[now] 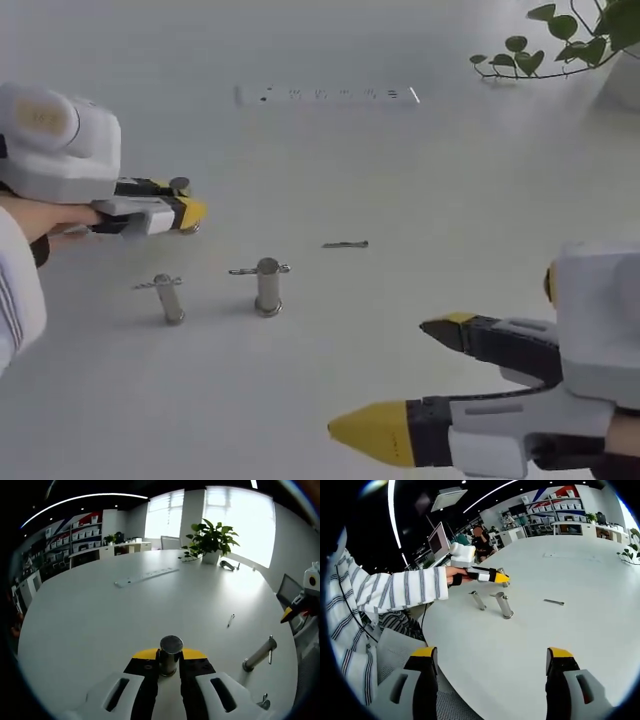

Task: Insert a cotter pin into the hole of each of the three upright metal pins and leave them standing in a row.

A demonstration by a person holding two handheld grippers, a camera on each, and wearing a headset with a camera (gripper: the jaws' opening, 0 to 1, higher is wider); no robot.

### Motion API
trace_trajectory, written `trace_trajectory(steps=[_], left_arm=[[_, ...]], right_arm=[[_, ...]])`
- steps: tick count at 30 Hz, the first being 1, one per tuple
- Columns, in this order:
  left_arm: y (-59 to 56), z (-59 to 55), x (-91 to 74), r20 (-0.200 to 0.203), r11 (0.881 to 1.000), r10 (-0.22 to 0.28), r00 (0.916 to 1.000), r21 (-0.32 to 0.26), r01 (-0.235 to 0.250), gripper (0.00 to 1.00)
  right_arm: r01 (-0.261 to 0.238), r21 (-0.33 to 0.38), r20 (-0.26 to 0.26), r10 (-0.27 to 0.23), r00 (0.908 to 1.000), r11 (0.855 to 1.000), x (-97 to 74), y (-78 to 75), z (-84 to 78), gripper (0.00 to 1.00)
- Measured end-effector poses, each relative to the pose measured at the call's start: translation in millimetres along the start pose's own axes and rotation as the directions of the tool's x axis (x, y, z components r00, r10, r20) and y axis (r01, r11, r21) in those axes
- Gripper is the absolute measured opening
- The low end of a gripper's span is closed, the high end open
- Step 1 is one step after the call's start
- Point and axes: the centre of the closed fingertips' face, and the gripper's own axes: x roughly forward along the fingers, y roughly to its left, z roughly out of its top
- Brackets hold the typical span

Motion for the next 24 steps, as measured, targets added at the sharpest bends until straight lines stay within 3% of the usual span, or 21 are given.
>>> trace_trajectory(steps=[7, 14, 21, 24], left_arm=[[1.0, 0.2, -0.4, 0.014, 1.000, -0.015, 0.9998, 0.003, 0.015, 0.11], [4.0, 1.2, -1.3, 0.010, 0.998, 0.025, 0.9996, 0.055, -0.025, 0.10], [5.2, 0.4, -5.5, -0.008, 0.998, 0.043, 0.9990, 0.044, -0.043, 0.10], [3.4, 7.2, -11.8, 0.011, 0.999, 0.038, 0.9992, 0.037, -0.038, 0.09]], right_arm=[[-0.008, -0.014, -0.002, 0.008, 1.0000, 1.000, 2.6, 2.8, 0.4, 0.87], [-0.011, -0.018, -0.006, 0.011, 0.9999, 1.000, 4.4, 4.1, -0.7, 0.87], [-0.014, -0.020, -0.005, 0.014, 0.9999, 1.000, 5.2, 5.6, -1.4, 0.86], [-0.013, -0.023, -0.001, 0.013, 0.9999, 1.000, 4.4, 5.4, -0.2, 0.86]])
